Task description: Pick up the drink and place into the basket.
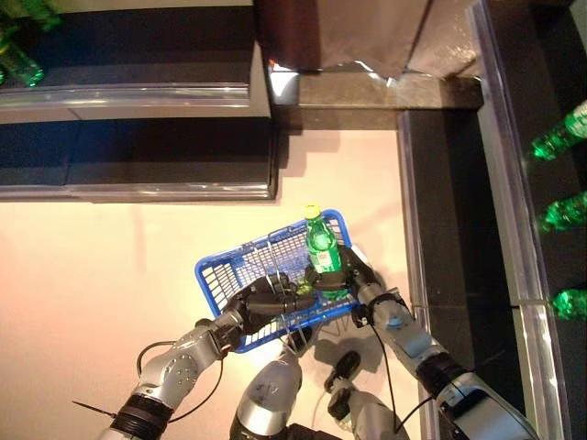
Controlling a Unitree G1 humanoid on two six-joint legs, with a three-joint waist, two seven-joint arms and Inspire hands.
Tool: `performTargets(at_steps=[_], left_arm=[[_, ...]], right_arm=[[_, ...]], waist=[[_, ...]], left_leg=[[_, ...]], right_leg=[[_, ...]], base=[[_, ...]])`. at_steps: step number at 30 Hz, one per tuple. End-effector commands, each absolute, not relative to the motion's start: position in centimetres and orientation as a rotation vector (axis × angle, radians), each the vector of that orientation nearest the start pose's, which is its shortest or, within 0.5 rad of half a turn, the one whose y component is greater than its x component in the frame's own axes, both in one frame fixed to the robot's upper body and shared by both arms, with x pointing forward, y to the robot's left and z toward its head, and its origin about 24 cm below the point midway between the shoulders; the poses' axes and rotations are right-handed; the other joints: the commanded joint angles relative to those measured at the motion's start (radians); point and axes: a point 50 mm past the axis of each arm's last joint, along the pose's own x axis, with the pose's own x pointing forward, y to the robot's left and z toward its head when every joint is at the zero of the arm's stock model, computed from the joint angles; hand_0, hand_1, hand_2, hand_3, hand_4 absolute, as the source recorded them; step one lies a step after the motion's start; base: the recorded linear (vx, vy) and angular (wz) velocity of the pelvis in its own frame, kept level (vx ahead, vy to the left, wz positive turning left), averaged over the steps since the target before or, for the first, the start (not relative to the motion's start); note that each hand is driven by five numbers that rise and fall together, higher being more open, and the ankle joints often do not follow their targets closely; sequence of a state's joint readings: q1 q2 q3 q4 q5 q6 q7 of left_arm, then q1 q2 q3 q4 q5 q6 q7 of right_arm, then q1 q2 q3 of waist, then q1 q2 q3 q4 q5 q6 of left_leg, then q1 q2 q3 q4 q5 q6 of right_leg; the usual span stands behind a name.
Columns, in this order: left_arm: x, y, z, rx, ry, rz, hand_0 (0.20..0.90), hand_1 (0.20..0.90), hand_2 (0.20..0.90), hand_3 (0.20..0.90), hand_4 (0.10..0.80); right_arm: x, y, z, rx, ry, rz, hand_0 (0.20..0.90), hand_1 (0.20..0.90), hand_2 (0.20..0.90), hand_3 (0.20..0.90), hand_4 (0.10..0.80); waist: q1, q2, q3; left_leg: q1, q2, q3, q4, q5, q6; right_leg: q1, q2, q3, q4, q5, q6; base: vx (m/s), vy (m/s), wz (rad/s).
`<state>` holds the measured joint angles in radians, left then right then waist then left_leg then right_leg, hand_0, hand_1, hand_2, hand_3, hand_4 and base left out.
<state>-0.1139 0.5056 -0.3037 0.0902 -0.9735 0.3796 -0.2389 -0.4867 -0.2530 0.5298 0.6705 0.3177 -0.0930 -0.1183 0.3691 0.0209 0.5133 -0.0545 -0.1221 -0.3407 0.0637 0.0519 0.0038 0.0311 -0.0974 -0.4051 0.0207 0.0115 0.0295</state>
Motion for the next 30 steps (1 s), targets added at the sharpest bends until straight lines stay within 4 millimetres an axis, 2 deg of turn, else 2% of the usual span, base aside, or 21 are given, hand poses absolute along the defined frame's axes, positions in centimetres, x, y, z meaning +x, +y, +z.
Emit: performTargets(at_steps=[1, 8, 10, 11, 16, 21, 22, 30], left_arm=[[24.0, 8.6, 9.8, -0.597, 0.13, -1.044, 0.3, 0.3, 0.3, 0.2, 0.1], [23.7, 7.2, 11.2, -0.622, 0.087, -1.111, 0.3, 0.3, 0.3, 0.2, 0.1], [23.7, 7.2, 11.4, -0.617, 0.084, -1.119, 0.3, 0.3, 0.3, 0.2, 0.1], [23.7, 7.2, 11.5, -0.616, 0.081, -1.122, 0.3, 0.3, 0.3, 0.2, 0.1], [23.9, 7.4, 11.7, -0.608, 0.069, -1.133, 0.3, 0.3, 0.3, 0.2, 0.1], [24.0, 7.5, 12.0, -0.601, 0.053, -1.136, 0.3, 0.3, 0.3, 0.2, 0.1], [24.0, 7.4, 12.1, -0.601, 0.048, -1.139, 0.3, 0.3, 0.3, 0.2, 0.1], [24.3, 7.4, 12.5, -0.603, 0.04, -1.138, 0.3, 0.3, 0.3, 0.2, 0.1]], right_arm=[[32.4, -7.0, 3.7, -0.123, 0.05, 0.34, 0.3, 0.3, 0.3, 0.2, 0.1], [32.6, -7.7, 0.7, -0.244, 0.2, 0.274, 0.3, 0.3, 0.3, 0.2, 0.1], [32.7, -8.0, 0.3, -0.279, 0.222, 0.267, 0.3, 0.3, 0.3, 0.2, 0.1], [32.8, -8.2, 0.0, -0.322, 0.235, 0.272, 0.3, 0.3, 0.3, 0.2, 0.1], [33.1, -9.0, -0.1, -0.48, 0.243, 0.278, 0.3, 0.3, 0.3, 0.2, 0.1], [32.9, -10.7, -1.3, -0.535, 0.311, 0.24, 0.3, 0.3, 0.3, 0.2, 0.1], [32.9, -11.1, -1.5, -0.547, 0.323, 0.221, 0.9, 0.9, 0.9, 0.9, 0.8], [33.6, -11.5, -0.7, -0.548, 0.292, 0.174, 0.9, 0.9, 0.9, 0.9, 0.8]], waist=[[0.016, 0.023, -0.199], [0.048, 0.035, -0.201], [0.055, 0.035, -0.198], [0.062, 0.03, -0.193], [0.068, 0.028, -0.187], [0.07, 0.024, -0.183], [0.071, 0.024, -0.18], [0.062, 0.016, -0.178]], left_leg=[[-0.088, -0.009, 0.068, 0.06, 0.017, 0.008], [-0.09, -0.017, 0.032, 0.051, 0.024, 0.002], [-0.092, -0.018, 0.028, 0.05, 0.023, 0.001], [-0.079, -0.014, 0.028, 0.045, 0.0, -0.001], [-0.087, -0.018, 0.017, 0.039, 0.001, 0.001], [-0.091, -0.018, 0.012, 0.027, 0.003, 0.005], [-0.092, -0.018, 0.011, 0.023, 0.004, 0.006], [-0.085, -0.017, 0.013, 0.008, 0.002, 0.007]], right_leg=[[0.015, -0.014, 0.005, 0.131, -0.069, 0.011], [0.025, -0.021, -0.025, 0.116, -0.063, 0.01], [0.026, -0.022, -0.03, 0.113, -0.061, 0.01], [0.033, -0.02, -0.019, 0.116, -0.083, 0.012], [0.023, -0.022, -0.025, 0.114, -0.079, 0.014], [0.018, -0.023, -0.028, 0.108, -0.075, 0.016], [0.015, -0.023, -0.029, 0.104, -0.072, 0.017], [0.014, -0.013, -0.015, 0.074, -0.055, 0.019]], base=[[0.047, -0.001, 0.2], [0.018, 0.003, 0.16], [0.019, -0.044, 0.18], [0.043, -0.072, 0.18], [-0.016, -0.024, 0.06], [-0.031, -0.013, 0.02], [-0.036, -0.019, 0.08], [-0.01, -0.009, 0.04]])
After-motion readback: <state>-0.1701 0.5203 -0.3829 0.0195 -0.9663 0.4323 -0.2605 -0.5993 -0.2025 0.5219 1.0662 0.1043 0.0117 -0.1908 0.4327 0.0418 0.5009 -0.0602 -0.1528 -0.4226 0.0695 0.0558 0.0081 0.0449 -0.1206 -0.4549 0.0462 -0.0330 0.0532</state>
